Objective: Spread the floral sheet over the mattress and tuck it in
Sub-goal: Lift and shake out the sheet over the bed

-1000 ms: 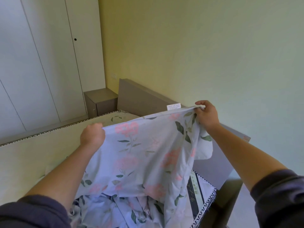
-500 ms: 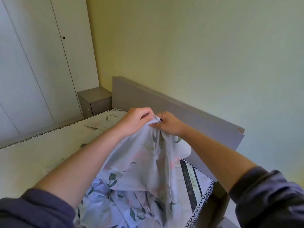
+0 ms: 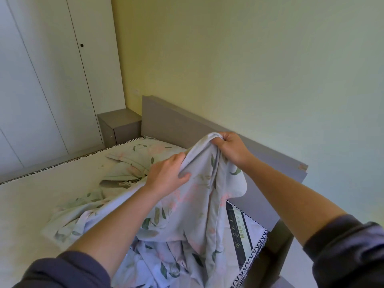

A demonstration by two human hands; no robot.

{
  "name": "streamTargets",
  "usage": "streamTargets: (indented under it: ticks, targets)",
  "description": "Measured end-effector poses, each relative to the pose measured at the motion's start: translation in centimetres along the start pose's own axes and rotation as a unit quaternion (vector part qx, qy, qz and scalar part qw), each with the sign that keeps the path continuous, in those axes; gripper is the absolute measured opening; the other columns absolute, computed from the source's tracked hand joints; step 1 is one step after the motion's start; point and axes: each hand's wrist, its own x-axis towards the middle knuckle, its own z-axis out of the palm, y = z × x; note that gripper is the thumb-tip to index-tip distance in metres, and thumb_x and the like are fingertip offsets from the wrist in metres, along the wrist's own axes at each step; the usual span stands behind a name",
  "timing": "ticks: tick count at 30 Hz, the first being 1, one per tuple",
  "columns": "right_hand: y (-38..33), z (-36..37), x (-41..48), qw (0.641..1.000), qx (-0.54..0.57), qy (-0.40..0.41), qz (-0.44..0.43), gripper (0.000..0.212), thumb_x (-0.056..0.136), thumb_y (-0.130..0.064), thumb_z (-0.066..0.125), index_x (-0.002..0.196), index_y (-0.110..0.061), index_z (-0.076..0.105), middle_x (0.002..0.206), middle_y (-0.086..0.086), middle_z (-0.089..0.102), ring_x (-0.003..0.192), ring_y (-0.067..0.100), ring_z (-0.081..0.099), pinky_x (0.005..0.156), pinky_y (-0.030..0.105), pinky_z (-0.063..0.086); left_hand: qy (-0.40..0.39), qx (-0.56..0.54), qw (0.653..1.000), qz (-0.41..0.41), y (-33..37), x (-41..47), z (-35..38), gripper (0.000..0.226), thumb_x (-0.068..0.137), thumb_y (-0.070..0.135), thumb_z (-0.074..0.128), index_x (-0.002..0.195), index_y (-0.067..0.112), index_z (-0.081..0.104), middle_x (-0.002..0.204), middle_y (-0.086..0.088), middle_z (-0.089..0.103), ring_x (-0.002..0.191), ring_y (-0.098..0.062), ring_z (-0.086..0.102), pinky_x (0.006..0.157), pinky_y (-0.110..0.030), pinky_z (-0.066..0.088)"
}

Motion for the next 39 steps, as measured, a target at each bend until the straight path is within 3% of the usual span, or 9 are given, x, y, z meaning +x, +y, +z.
streamTargets:
  ticks: [3,8,12,16,19,22,26,34,39]
  targets:
    - [-0.3,-1.1,0.1,0.996,0.054,0.065,0.012,0.036,0.094,-0.02,0.053,0.06,-0.012,0.044,0.057,0.001,0.041,0.055,0.011,0.039,0.053,0.024,0.034,-0.016,0.027,0.994,-0.103,-1.3,0.0,1.3,0.015,0.09,0.013,0.045,0.1,0.016,0.056,0.092,-0.004,0.06,0.078,-0.028,0.06,0.056,-0.029,0.033]
    - [0.9,-3.5,-0.2,0.991,0.053,0.116,0.042,0.039,0.098,-0.026,0.048,0.061,-0.019,0.036,0.058,0.0,0.037,0.053,0.011,0.036,0.054,0.027,0.031,0.069,-0.144,0.956,-0.248,-5.7,-0.4,1.9,0.025,0.1,0.019,0.039,0.078,0.012,0.047,0.067,-0.009,0.051,0.067,-0.031,0.049,0.054,-0.034,0.031]
    - [1.9,-2.3,-0.8,0.996,0.037,0.067,0.036,0.03,0.097,-0.035,0.051,0.079,-0.011,0.057,0.076,0.001,0.058,0.066,0.01,0.055,0.064,0.022,0.044,0.121,-0.242,0.946,-0.179,-3.6,1.9,0.2,0.019,0.098,0.016,0.046,0.084,0.008,0.057,0.07,-0.01,0.058,0.069,-0.03,0.053,0.061,-0.036,0.038]
    - [1.7,0.9,-0.7,0.995,-0.006,-0.097,-0.004,0.037,0.084,-0.029,0.072,0.115,-0.016,0.057,0.103,-0.004,0.063,0.09,0.005,0.06,0.079,0.017,0.048,0.123,-0.286,0.95,-0.032,-0.2,3.6,-3.1,0.017,0.092,0.005,0.05,0.085,0.01,0.065,0.074,0.002,0.063,0.067,-0.009,0.054,0.064,-0.02,0.037]
    - [1.3,2.7,-0.4,0.987,-0.009,-0.159,-0.028,0.014,0.086,-0.022,0.071,0.097,-0.017,0.066,0.089,-0.005,0.064,0.079,0.005,0.057,0.074,0.021,0.045,0.098,-0.3,0.948,0.044,1.0,3.7,-4.0,0.018,0.087,0.003,0.05,0.082,0.011,0.065,0.068,0.009,0.058,0.062,0.002,0.051,0.06,-0.012,0.035]
    - [1.1,2.7,-0.2,0.992,-0.022,-0.12,-0.039,0.017,0.092,-0.016,0.061,0.078,-0.008,0.065,0.076,0.0,0.059,0.074,0.009,0.051,0.071,0.027,0.039,0.09,-0.318,0.944,0.002,-0.2,3.2,-3.0,0.014,0.092,0.013,0.054,0.08,0.016,0.059,0.061,0.008,0.051,0.057,-0.001,0.045,0.057,-0.017,0.033]
    - [-0.2,2.1,-0.4,0.997,-0.006,-0.062,-0.053,0.032,0.096,-0.014,0.052,0.065,-0.02,0.05,0.068,-0.007,0.049,0.066,0.006,0.047,0.068,0.022,0.037,-0.016,-0.282,0.959,-0.039,-1.7,1.5,-0.6,0.019,0.088,0.025,0.062,0.075,0.021,0.048,0.058,0.006,0.046,0.055,-0.013,0.041,0.054,-0.028,0.032]
    - [-1.9,0.8,0.0,0.998,0.042,-0.004,-0.056,0.034,0.099,-0.02,0.045,0.09,0.008,0.061,0.079,0.005,0.059,0.073,0.009,0.054,0.067,0.019,0.042,-0.095,-0.064,0.972,-0.208,-4.2,-0.1,2.2,0.011,0.092,0.016,0.052,0.101,0.015,0.058,0.086,0.001,0.051,0.071,-0.015,0.046,0.05,-0.023,0.028]
    - [-0.5,-1.0,0.2,0.997,0.056,0.04,-0.033,0.034,0.097,-0.025,0.051,0.082,0.003,0.063,0.074,0.0,0.062,0.069,0.005,0.057,0.068,0.019,0.046,-0.067,-0.122,0.941,-0.307,-7.3,-0.8,4.0,0.029,0.101,0.02,0.038,0.101,0.005,0.063,0.084,-0.009,0.058,0.073,-0.023,0.048,0.064,-0.032,0.036]
